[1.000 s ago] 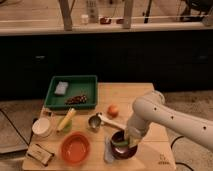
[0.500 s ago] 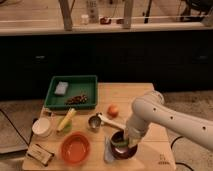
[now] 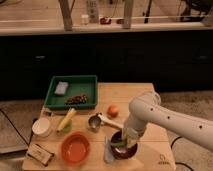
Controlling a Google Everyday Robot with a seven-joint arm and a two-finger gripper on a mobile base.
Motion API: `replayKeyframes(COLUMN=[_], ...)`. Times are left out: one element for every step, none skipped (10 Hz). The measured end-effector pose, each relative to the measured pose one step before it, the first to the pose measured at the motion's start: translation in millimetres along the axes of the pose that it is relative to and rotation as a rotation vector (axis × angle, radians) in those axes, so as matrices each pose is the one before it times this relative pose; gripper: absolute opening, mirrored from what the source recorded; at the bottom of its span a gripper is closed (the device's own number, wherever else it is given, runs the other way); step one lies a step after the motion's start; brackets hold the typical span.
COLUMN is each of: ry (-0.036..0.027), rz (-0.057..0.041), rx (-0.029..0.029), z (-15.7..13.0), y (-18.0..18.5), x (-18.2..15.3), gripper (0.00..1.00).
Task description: Place pepper in purple bowl
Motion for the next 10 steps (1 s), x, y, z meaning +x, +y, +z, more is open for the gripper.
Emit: replayKeyframes(ry=[0.00092,0.00266,0.00185,0.00258,0.00295,0.00106,0.00008,0.00042,-0.00245,-0.00111], rz=[-0.0054,-0.00491,-0.00191,-0.00233,-0.00379,-0.00035,-0.00038,0.00041,0.0013,0.00139], rx=[-0.00345,-0.00349,-0.00269,-0.00272,-0.00427,-0.00196,-0.00153,-0.00086,-0.00041,-0.00053], z=[1.57,0.76,0.27,0.24,0.4,0.18,0.33,0.02,0.39,0.05], y=[-1.02,-1.06,-0.09,-0.2,-0.6,0.04,0.02,0.39,0.66,0.35], x=[-1.9,-1.53,-0.44,-0.37,-0.47,0.33,0.15,1.16,1.37,1.12], gripper=[0.8,0.8,0.8,0.8,0.8,0.8,0.8,0.8,0.8,0.8])
